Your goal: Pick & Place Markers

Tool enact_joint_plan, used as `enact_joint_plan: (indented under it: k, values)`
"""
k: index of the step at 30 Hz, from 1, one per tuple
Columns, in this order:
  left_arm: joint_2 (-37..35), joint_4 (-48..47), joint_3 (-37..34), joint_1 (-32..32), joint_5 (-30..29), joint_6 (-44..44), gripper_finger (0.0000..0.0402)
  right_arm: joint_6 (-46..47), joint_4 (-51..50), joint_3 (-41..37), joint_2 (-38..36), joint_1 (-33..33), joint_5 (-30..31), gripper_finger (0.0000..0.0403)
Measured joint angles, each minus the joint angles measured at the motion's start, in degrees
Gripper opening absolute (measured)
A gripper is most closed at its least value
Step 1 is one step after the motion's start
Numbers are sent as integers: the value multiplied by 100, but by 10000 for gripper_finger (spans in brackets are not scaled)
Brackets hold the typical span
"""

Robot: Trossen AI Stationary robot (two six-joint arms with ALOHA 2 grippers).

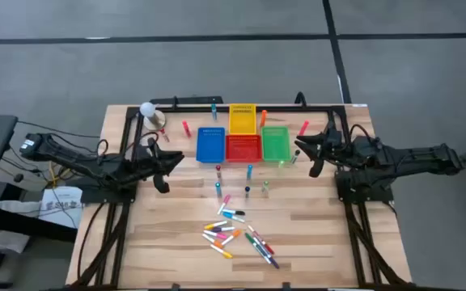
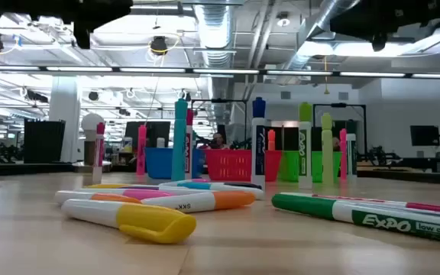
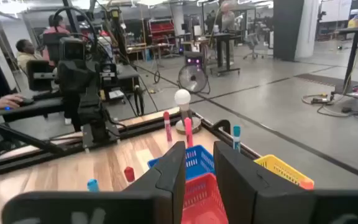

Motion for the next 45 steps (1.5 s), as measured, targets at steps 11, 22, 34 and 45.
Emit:
enact_joint_plan:
  k: [11, 22, 34, 45]
  values:
    - [-52, -2894, 1717, 172, 917, -1242, 61, 431, -1724, 679, 90, 0, -75, 74]
    - [272, -3493, 1952, 172, 932, -1299, 42, 975, -2738, 829, 76, 0, -29, 74]
    - [295, -3286, 1952, 170, 930, -1222, 46, 968, -2735, 829, 379, 15, -1508, 74]
    - [295, -3227, 1952, 170, 930, -1216, 52, 1362, -2214, 829, 869, 860, -782, 74]
